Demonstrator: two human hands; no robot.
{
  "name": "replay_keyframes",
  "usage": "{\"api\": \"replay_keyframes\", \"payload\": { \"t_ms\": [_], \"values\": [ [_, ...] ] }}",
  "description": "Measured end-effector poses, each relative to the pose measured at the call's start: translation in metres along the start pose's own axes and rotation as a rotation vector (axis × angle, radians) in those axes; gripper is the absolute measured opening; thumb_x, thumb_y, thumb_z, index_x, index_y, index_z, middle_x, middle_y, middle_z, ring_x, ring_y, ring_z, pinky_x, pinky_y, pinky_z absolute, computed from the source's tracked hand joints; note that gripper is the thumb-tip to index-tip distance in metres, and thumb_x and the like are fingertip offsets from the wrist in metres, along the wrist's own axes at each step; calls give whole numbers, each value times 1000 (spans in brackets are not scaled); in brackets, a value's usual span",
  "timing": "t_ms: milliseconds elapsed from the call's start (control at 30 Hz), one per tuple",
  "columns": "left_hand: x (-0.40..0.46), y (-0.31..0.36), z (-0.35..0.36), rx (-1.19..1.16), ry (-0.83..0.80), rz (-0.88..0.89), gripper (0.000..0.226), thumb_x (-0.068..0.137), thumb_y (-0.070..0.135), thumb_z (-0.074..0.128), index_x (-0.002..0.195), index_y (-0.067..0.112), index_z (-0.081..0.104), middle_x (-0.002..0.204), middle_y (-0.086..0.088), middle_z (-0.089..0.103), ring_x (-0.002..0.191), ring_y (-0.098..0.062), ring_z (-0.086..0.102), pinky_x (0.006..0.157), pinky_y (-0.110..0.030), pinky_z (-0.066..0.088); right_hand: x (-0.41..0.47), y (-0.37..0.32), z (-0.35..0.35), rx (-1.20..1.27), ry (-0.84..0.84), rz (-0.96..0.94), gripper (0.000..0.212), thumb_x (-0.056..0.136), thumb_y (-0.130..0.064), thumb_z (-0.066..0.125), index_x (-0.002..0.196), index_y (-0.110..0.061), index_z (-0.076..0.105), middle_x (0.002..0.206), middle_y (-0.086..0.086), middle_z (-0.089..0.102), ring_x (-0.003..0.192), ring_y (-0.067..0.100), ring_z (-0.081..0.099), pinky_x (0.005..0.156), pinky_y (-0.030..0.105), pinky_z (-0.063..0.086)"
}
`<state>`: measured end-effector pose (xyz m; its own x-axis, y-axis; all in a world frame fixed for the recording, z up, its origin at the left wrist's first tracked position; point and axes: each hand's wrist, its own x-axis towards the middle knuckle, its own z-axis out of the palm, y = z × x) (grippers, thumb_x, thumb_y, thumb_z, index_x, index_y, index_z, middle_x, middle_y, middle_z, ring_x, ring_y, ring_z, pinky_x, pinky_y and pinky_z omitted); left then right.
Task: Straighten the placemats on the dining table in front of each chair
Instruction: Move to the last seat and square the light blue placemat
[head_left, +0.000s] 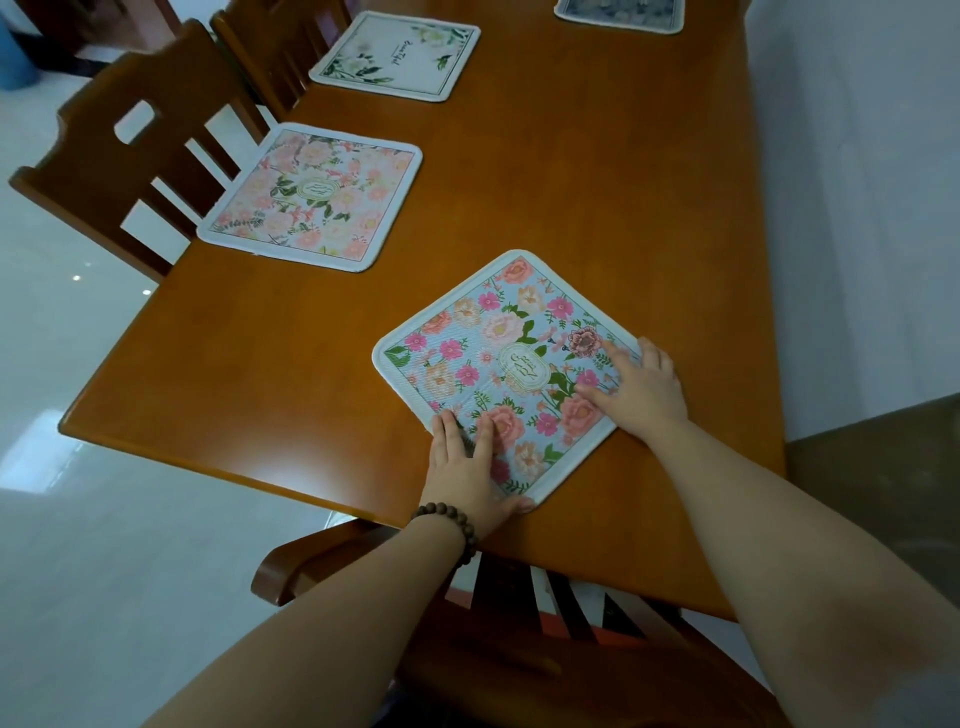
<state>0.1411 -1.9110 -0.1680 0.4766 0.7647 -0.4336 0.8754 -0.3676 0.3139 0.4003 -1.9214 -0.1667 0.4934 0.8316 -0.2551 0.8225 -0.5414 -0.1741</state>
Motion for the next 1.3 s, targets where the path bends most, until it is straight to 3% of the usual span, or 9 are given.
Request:
{"api": "replay_keyframes", "payload": {
  "t_ms": [167,400,567,733,833,933,1067,1300],
  "values": [
    [2,-2,-1,9,6,23,120,67,79,56,150,27,-13,152,-16,-29,140,-31,-28,115,-41,-5,-7,0,-3,7,11,46,85,74,-78,45,146,-38,24,152,14,19,136,35,19,108,48,25],
    [27,-19,-27,-1,80,104,98,75,76,49,151,26,12,158,-16,-11,144,-29,-15,117,-41,2,-52,-9,7,64,35,221,82,79,-76,41,147,-33,23,151,17,18,134,36,20,108,47,27],
    [57,-24,-52,-22,24,176,88,77,68,57,147,26,25,159,-12,-5,146,-28,-6,116,-45,17,-91,-29,19,36,57,342,81,81,-74,39,146,-29,24,145,21,26,127,36,27,102,45,30],
    [66,-36,-63,-45,-27,221,98,73,69,59,150,26,17,160,-8,-6,146,-24,-6,117,-46,16,-121,-45,29,44,66,385,79,80,-73,43,143,-27,27,129,17,37,115,32,33,93,41,34],
    [52,-41,-60,-41,29,176,108,69,72,62,151,31,4,159,-12,-4,145,-30,-4,116,-51,17,-125,-42,28,58,63,362,82,78,-73,47,143,-26,28,133,17,35,119,32,32,94,42,34],
    [29,-47,-49,58,15,3,129,58,84,58,148,30,-18,155,-21,-18,144,-37,-10,117,-52,5,-122,-30,25,188,13,321,101,69,-77,55,148,-30,14,153,18,14,138,36,15,108,50,24],
    [6,-48,-32,121,-110,-91,148,42,90,59,139,31,-35,152,-24,-25,142,-38,-18,116,-54,0,-124,-17,25,274,-97,213,122,55,-80,63,148,-36,-3,157,14,-11,143,33,-6,114,52,9],
    [1,-39,-21,142,-32,-8,143,51,76,72,141,33,-31,154,-25,-14,143,-38,-14,115,-51,-4,-131,-20,29,218,-102,197,127,49,-82,65,147,-41,-5,158,13,-8,143,32,-7,114,49,12]
  ]
}}
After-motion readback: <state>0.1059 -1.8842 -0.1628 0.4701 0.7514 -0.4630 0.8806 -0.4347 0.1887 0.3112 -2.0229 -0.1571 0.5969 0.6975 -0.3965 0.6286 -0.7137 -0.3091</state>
